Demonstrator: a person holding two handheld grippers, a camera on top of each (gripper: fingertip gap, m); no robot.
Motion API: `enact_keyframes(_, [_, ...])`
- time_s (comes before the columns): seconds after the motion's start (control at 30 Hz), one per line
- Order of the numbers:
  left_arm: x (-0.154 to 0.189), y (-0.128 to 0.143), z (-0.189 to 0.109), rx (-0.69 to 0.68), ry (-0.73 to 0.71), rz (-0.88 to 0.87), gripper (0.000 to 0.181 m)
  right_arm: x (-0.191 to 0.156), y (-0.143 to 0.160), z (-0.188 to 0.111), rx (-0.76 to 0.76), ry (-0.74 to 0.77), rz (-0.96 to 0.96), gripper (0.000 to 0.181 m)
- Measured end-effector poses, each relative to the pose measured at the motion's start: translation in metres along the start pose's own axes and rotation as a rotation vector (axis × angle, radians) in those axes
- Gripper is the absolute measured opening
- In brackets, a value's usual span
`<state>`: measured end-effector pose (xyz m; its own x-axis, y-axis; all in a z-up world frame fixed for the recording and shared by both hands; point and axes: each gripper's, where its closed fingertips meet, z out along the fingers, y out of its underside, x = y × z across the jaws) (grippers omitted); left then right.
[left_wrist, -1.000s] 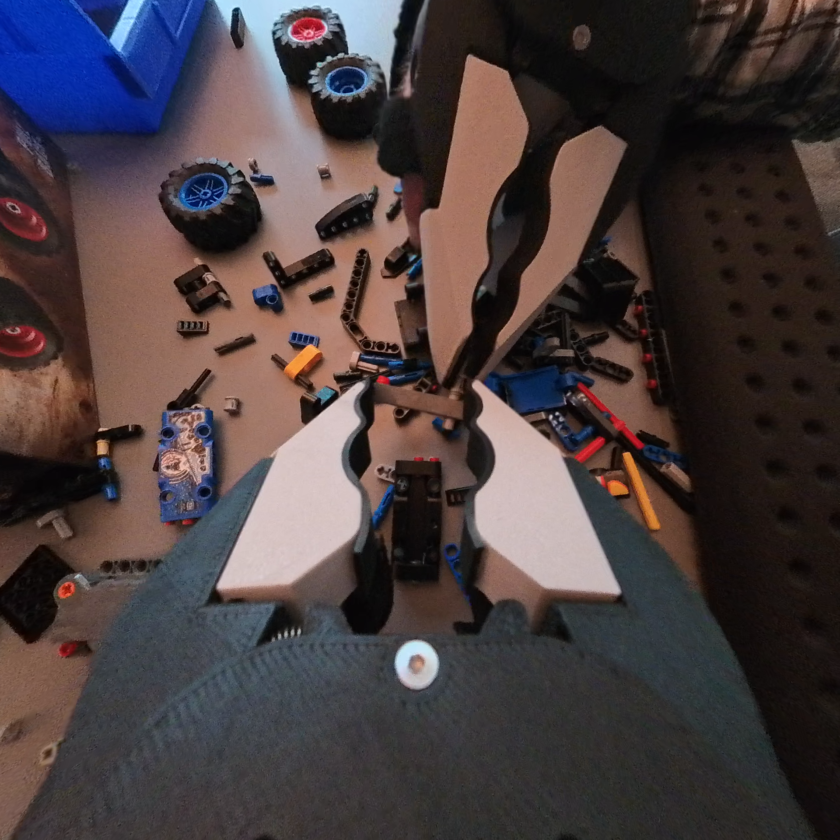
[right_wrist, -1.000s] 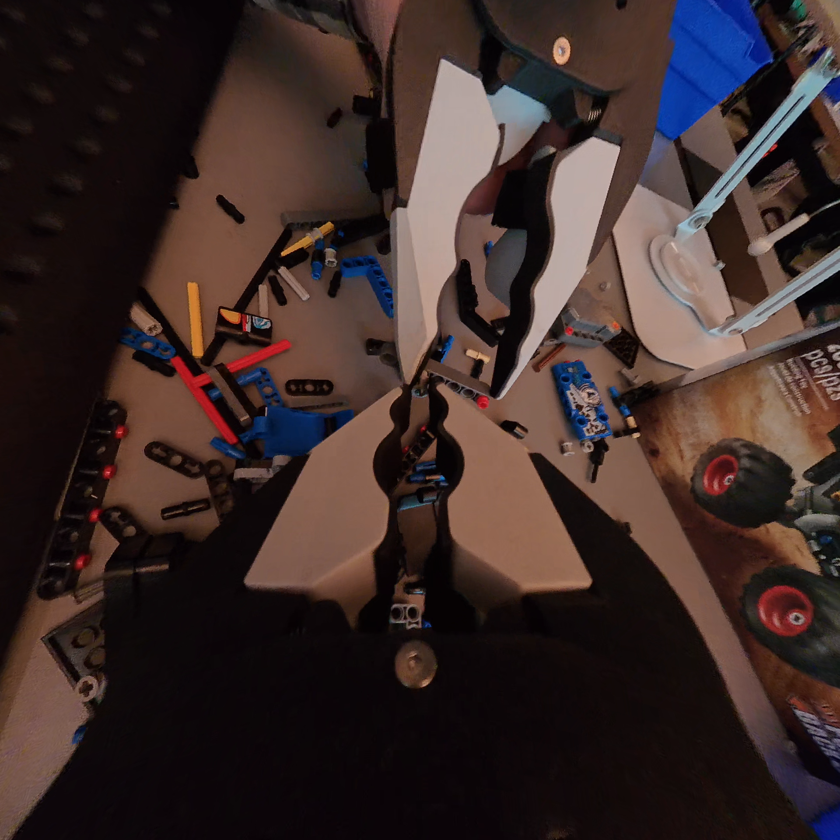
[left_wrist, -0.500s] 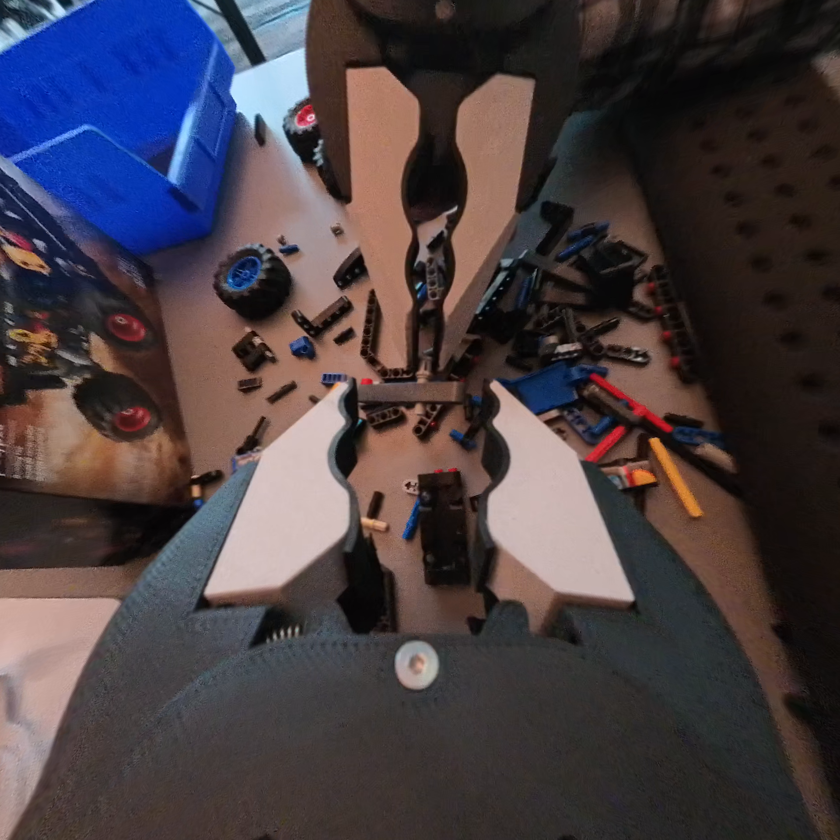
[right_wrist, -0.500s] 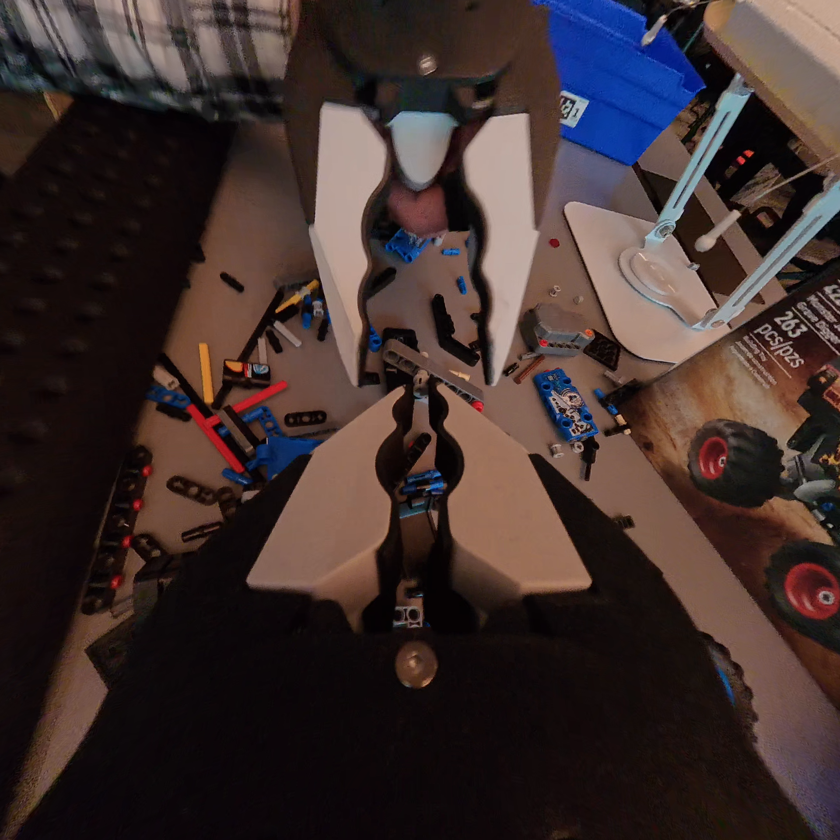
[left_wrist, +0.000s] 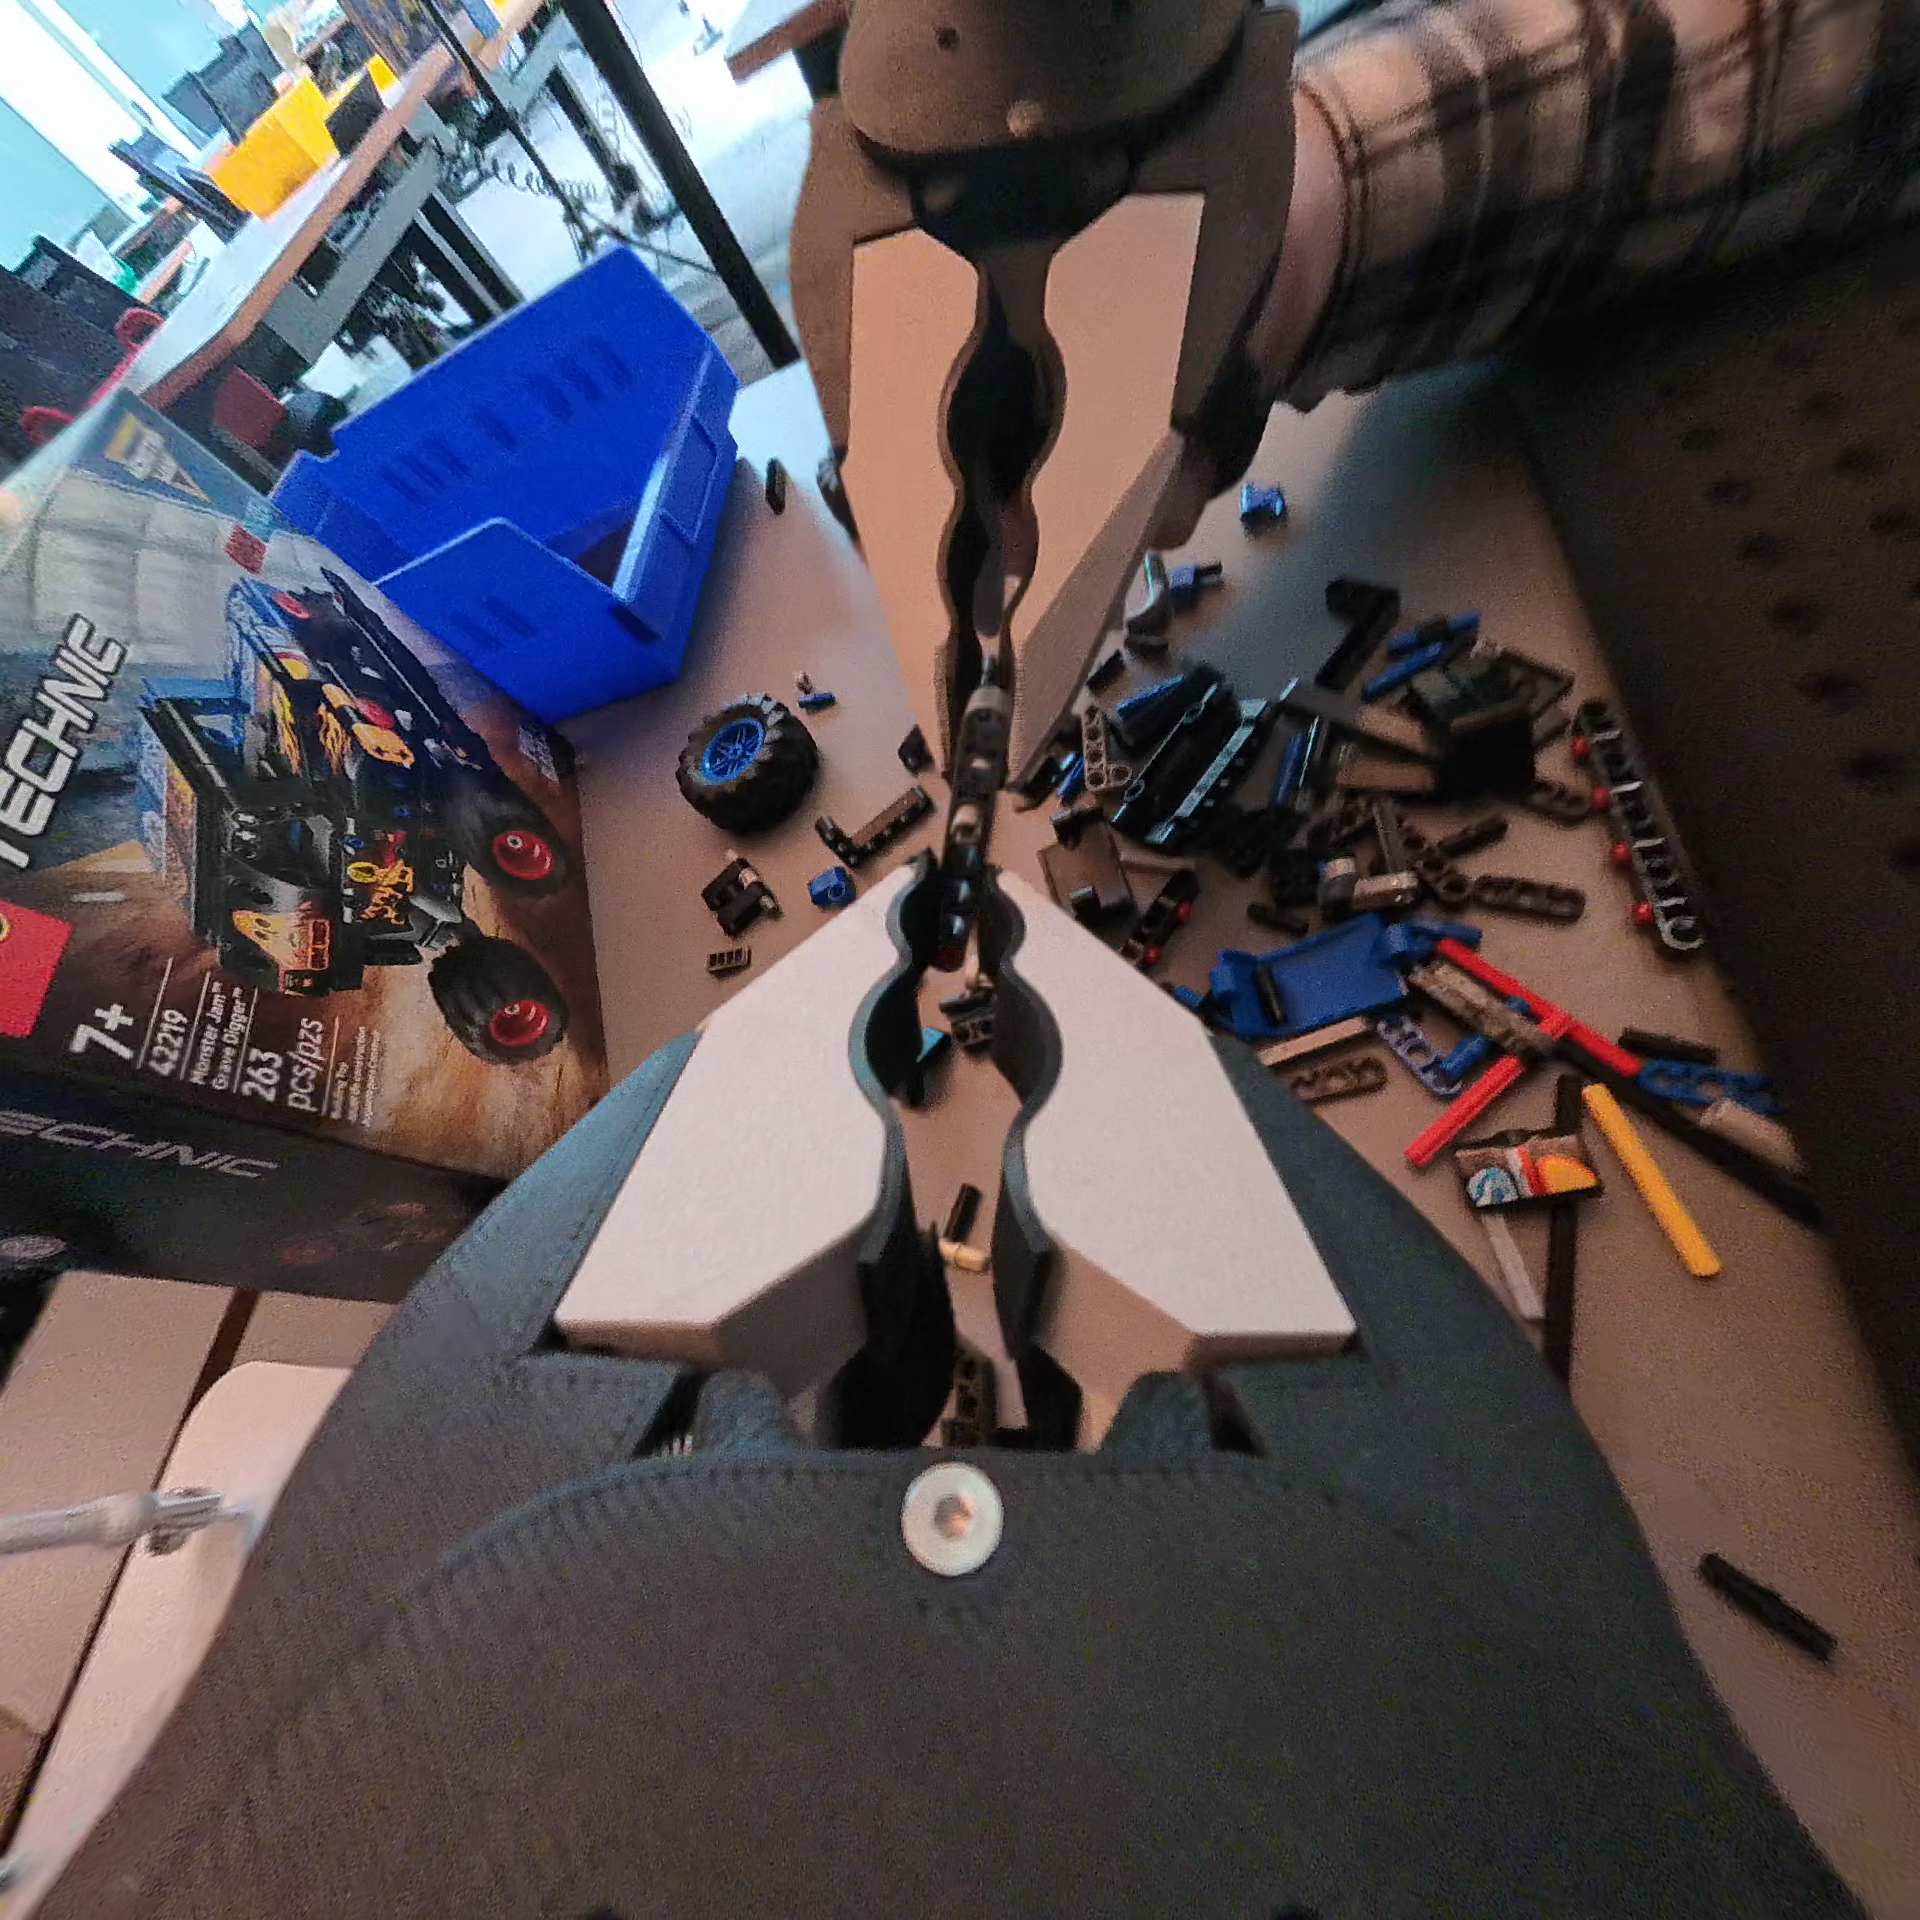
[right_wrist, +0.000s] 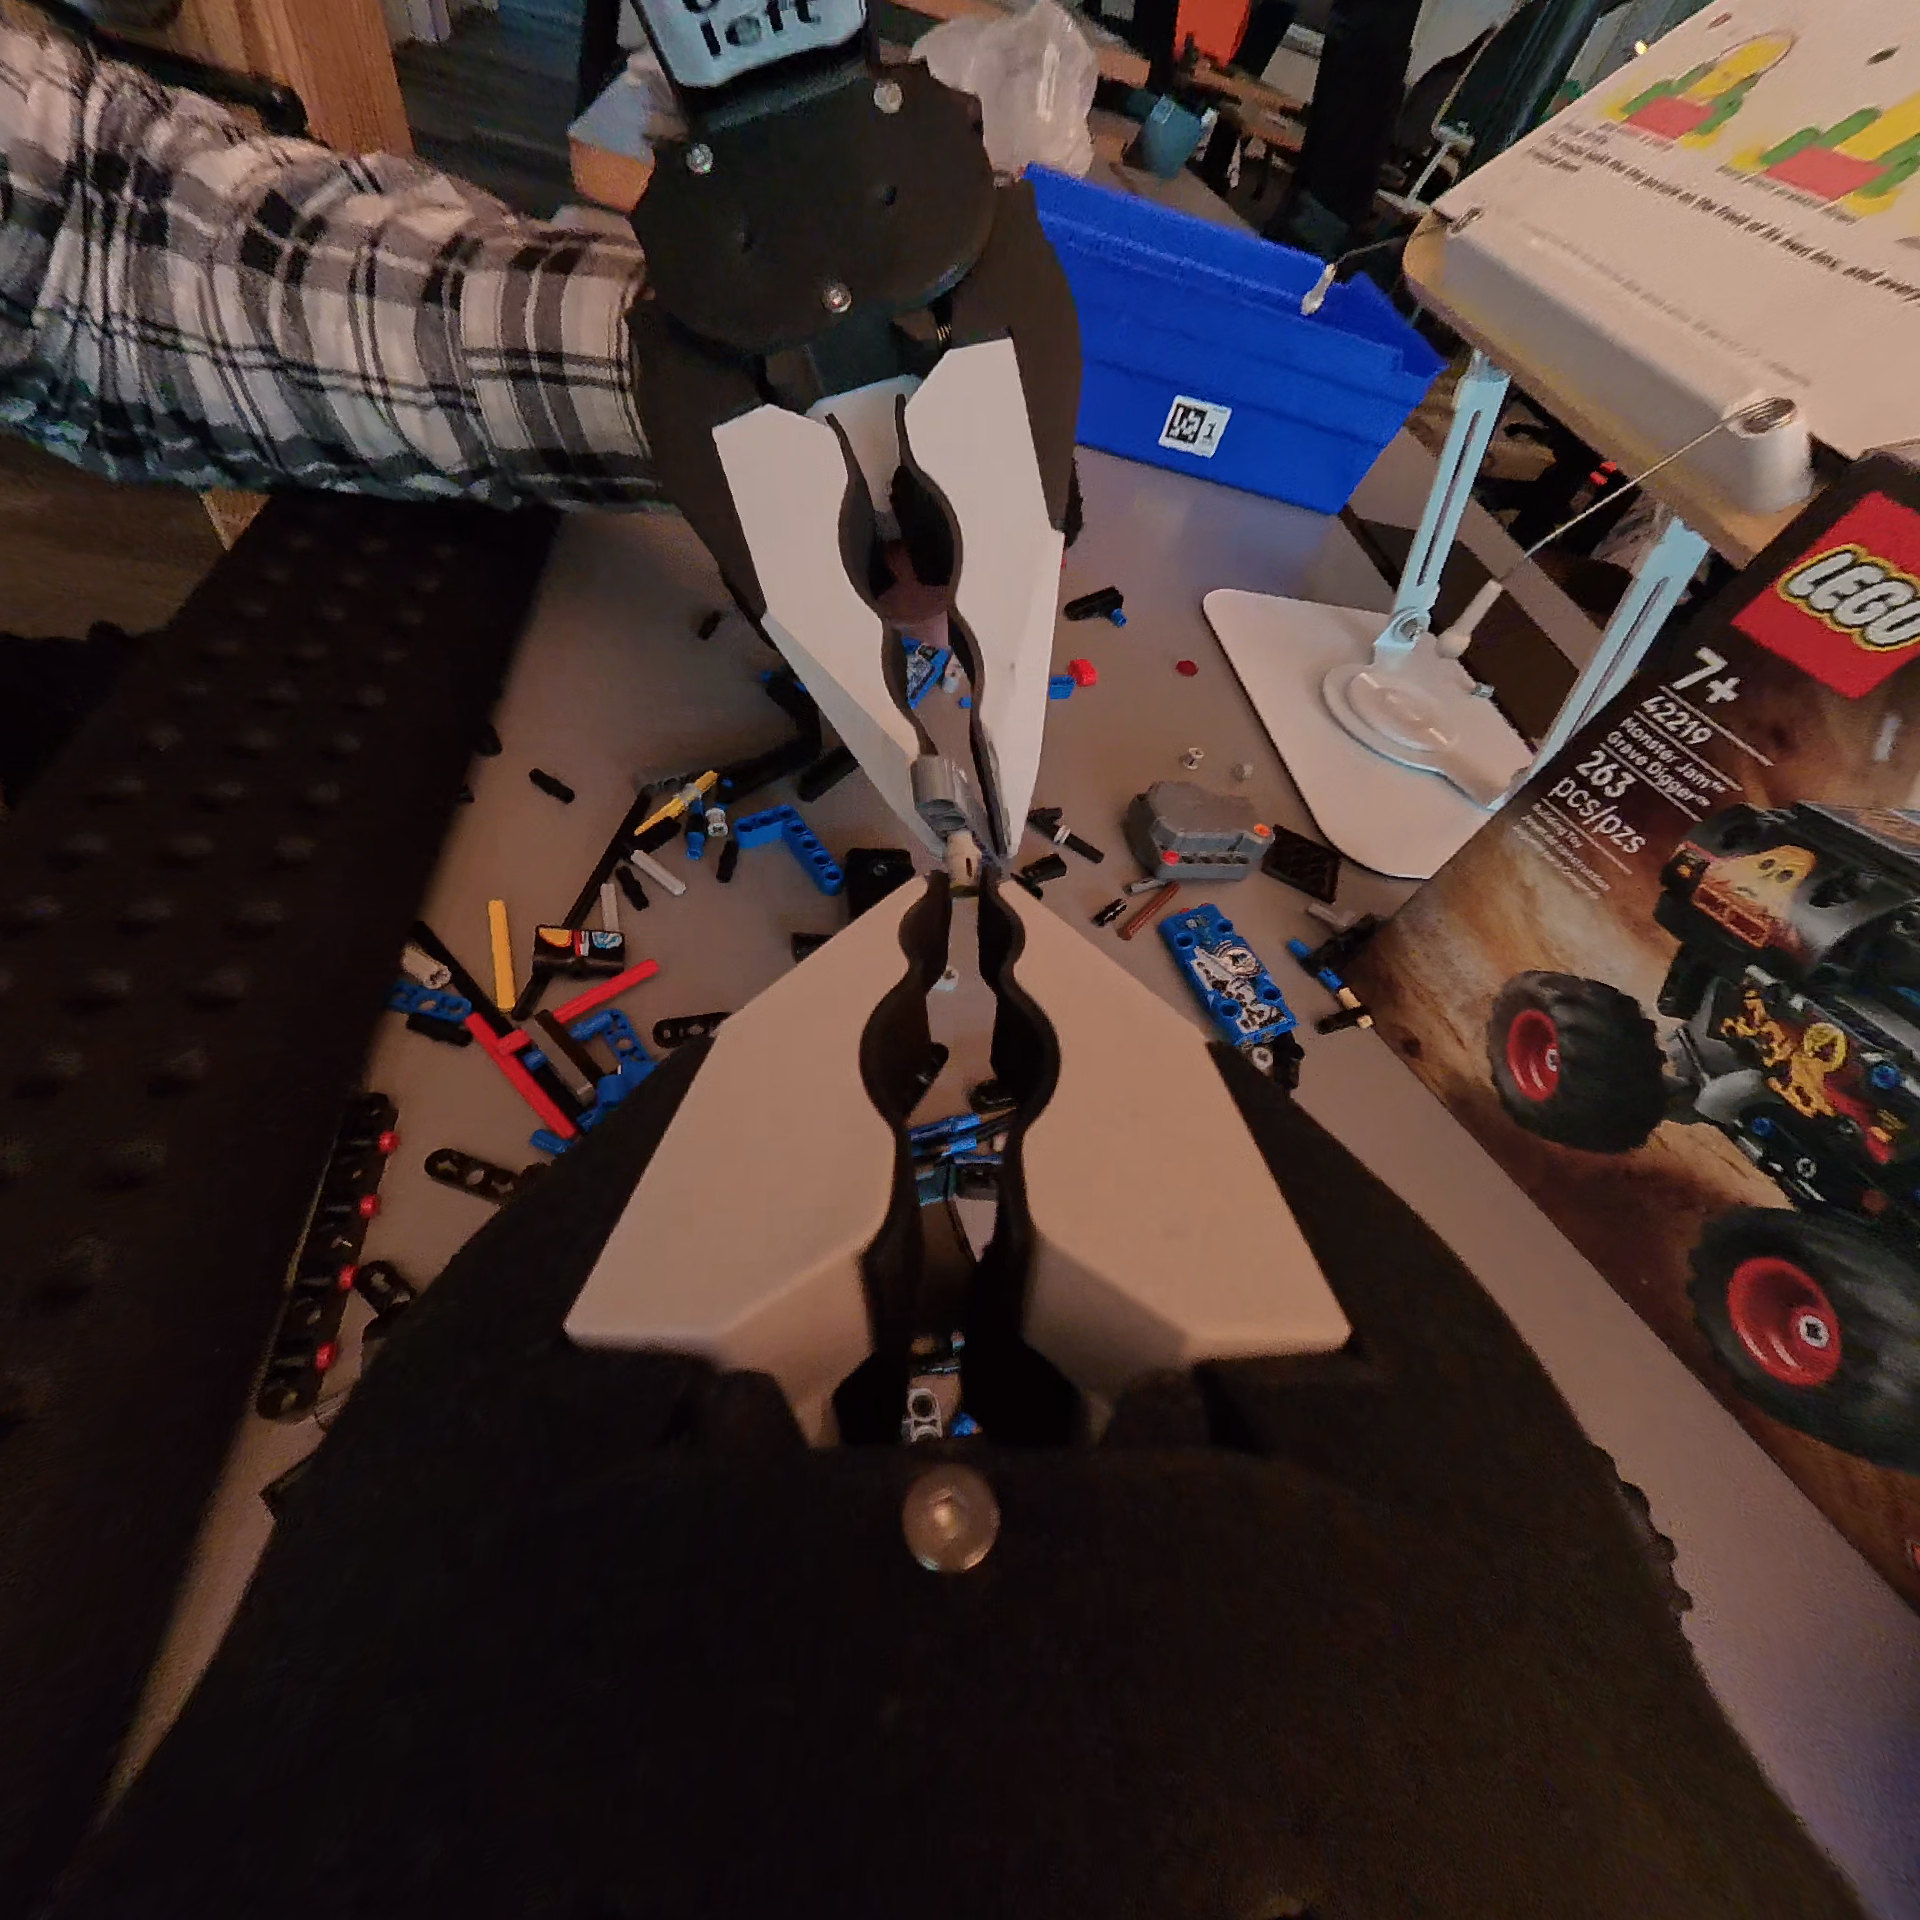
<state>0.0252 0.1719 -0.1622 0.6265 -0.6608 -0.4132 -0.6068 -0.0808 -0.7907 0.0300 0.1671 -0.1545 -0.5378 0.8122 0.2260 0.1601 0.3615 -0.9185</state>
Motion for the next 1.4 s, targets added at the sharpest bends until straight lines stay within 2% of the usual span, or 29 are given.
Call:
enact_keyframes(0.17, [0.003,-0.004,0.0,0.014,0.019,-0.033,0.005,-0.002,-0.004,-0.003,0.02,-0.012,0.013,0.003])
enact_keyframes(0.23, [0.004,-0.014,-0.002,0.058,0.006,-0.015,0.02,0.0,-0.006,-0.004,0.029,-0.008,0.02,0.003])
enact_keyframes(0.3, [0.009,-0.016,0.001,0.054,0.01,0.016,0.009,-0.004,-0.006,-0.003,0.024,-0.022,0.012,0.003])
enact_keyframes(0.43, [0.01,-0.016,-0.001,0.07,0.012,0.027,0.005,-0.006,-0.006,-0.002,0.024,-0.034,0.007,0.003])
enact_keyframes(0.93, [0.014,-0.03,-0.017,0.181,0.14,-0.087,0.005,-0.015,-0.022,-0.008,0.083,-0.071,-0.014,0.003])
enact_keyframes(1.17, [0.016,-0.03,-0.022,0.21,0.198,-0.136,0.005,-0.017,-0.024,-0.008,0.063,-0.045,-0.069,0.002])
enact_keyframes(1.23, [0.009,-0.025,-0.032,0.198,0.178,-0.127,0.005,-0.015,-0.021,-0.011,0.06,-0.049,-0.057,0.002])
enact_keyframes(1.3, [-0.025,-0.024,-0.067,0.293,0.08,-0.204,0.004,0.002,-0.026,-0.035,0.14,-0.012,0.012,0.002])
enact_keyframes(1.33, [-0.031,-0.029,-0.079,0.315,0.063,-0.199,0.004,0.001,-0.029,-0.039,0.16,-0.035,0.037,0.003])
enact_keyframes(1.4, [-0.018,-0.033,-0.072,0.267,0.123,-0.18,0.004,-0.005,-0.016,-0.02,0.059,-0.051,0.019,0.004])
